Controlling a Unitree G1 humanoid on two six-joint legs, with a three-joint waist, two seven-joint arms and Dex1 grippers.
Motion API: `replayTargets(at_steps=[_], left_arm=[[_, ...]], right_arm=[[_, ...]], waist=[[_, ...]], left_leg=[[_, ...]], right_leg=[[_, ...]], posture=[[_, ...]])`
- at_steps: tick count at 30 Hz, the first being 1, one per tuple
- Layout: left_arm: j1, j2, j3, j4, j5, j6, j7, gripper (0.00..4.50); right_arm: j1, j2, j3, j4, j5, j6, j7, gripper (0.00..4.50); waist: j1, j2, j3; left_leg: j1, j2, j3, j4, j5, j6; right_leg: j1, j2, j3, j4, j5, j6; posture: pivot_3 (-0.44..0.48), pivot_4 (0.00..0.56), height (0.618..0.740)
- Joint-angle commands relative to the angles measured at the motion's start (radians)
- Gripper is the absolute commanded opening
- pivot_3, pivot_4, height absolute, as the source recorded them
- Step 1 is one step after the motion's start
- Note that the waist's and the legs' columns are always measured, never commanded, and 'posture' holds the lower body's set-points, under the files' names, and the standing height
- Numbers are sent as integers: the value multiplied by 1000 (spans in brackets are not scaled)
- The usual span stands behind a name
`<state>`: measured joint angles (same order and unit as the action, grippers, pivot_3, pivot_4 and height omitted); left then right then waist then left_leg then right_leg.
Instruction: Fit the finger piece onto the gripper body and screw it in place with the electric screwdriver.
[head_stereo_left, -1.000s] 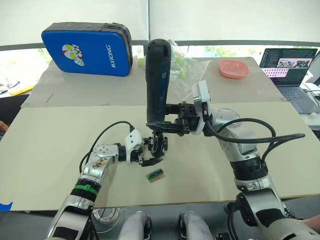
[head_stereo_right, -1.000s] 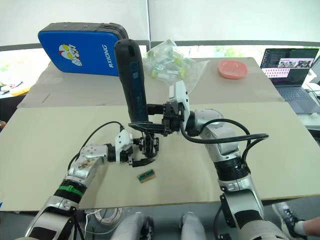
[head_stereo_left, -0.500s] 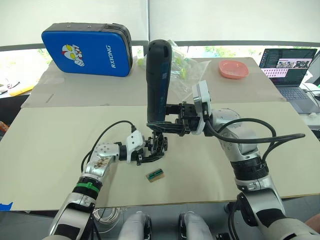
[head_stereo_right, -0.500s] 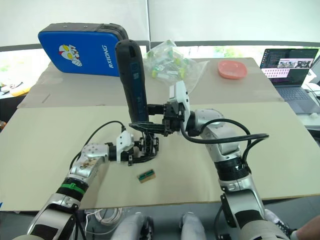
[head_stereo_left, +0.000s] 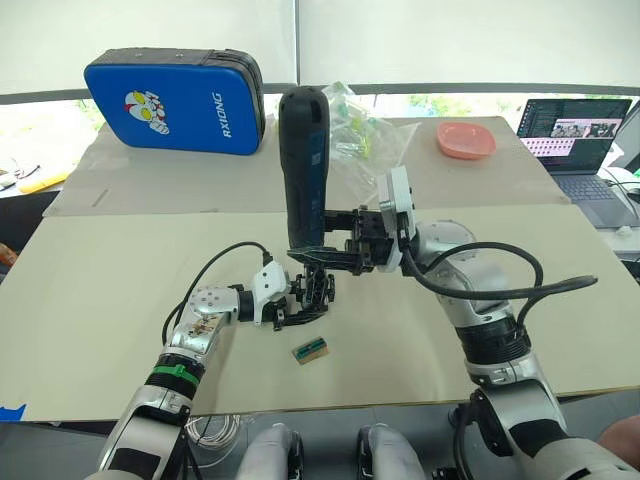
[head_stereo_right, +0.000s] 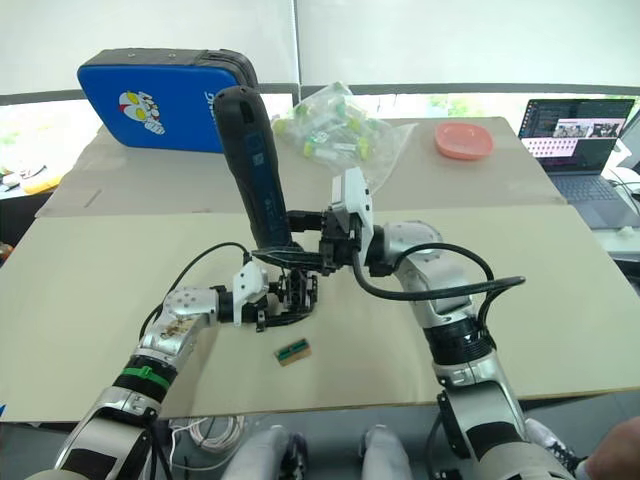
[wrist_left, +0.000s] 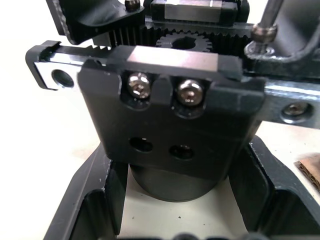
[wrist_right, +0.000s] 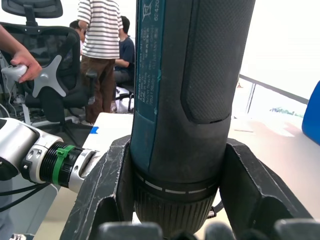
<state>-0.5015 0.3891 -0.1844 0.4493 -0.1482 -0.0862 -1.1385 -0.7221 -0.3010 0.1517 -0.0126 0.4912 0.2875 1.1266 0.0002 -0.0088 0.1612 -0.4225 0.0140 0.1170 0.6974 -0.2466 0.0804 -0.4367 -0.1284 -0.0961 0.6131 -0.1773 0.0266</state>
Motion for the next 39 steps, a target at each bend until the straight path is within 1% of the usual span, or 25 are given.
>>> replayTargets(at_steps=[1, 10, 26, 30, 32, 39], left_arm=[[21, 2, -22, 3, 19, 20, -3, 2324], [26, 5, -26, -4, 19, 27, -4, 2324], [52, 19, -19, -30, 10, 43, -10, 2324], [56, 19, -17, -36, 9, 48, -9, 2324], [56, 19, -17, -37, 10, 49, -8, 2324], [61, 20, -15, -48, 0, 72, -16, 2324]], right_arm=[[31, -4, 27, 1, -39, 3, -21, 1966], [69, -7, 66, 16, -55, 38, -60, 1966], [117, -2, 111, 79, -94, 9, -95, 1966], [114, -5, 115, 68, -102, -4, -94, 1966], [109, -3, 112, 64, -99, -8, -95, 1966], [82, 1, 93, 42, -77, -15, -107, 1966]], waist=[[-1, 0, -1], [-3, 1, -7], [-14, 3, -15], [-14, 3, -15], [-15, 3, -15], [-15, 3, -15]], left_leg=[[0, 0, 0, 0, 0, 0], [2, 0, 0, -1, 0, 0], [9, 1, -1, -4, -2, -1], [12, 1, -1, -4, -3, -2], [14, 1, -1, -5, -7, -7], [15, 1, -2, -5, -8, -6]], right_leg=[[0, 0, 0, 0, 0, 0], [0, -1, 0, 0, 0, 0], [6, -2, 1, -2, -1, -1], [9, -2, 1, -2, -1, -1], [9, -2, 1, -2, -2, -1], [9, -3, 1, -3, -3, -1]], posture=[[0, 150, 740], [0, 150, 740], [0, 150, 740], [0, 150, 740], [0, 150, 740], [0, 150, 740]])
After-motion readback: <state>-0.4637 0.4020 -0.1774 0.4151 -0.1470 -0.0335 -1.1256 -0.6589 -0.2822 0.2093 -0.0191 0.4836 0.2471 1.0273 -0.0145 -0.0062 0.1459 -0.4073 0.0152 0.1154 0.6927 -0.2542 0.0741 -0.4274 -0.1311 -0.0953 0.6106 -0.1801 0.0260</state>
